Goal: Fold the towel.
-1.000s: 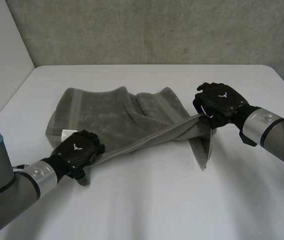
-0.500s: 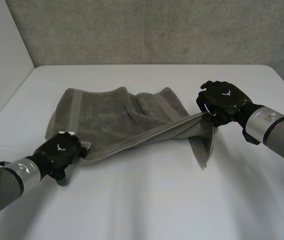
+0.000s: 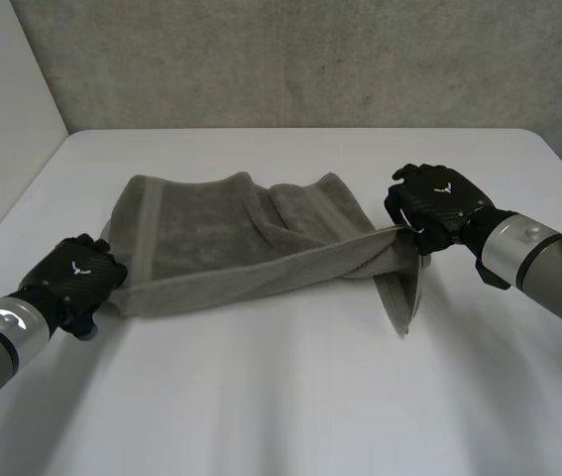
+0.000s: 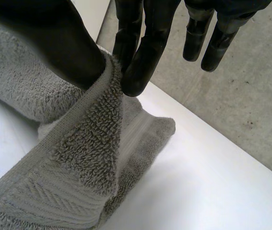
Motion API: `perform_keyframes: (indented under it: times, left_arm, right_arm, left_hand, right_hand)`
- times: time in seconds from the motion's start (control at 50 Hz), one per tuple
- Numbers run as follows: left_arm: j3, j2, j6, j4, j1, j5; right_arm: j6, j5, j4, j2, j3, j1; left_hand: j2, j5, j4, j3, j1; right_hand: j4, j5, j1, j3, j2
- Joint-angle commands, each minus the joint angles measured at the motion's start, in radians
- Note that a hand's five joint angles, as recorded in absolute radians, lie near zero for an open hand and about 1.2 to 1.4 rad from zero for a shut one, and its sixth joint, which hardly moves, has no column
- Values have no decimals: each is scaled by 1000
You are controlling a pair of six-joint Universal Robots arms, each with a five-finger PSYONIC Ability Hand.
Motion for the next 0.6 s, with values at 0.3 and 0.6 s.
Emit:
perform_keyframes:
  times: [0.3,0.6]
  left_arm:
    - [4,-50,-12,29,-25,6]
    - [67,-43,-93,-17,-18,57]
  right_arm:
    - [-1,5,8,6,6,6]
    - [-7,4,78,4,6,6]
  left_hand:
    - [633,635,-56,-49,636]
    - [633,635,-56,-49,636]
  right_hand:
    - [-58,69,100,-12,58]
    - [-58,69,100,-12,58]
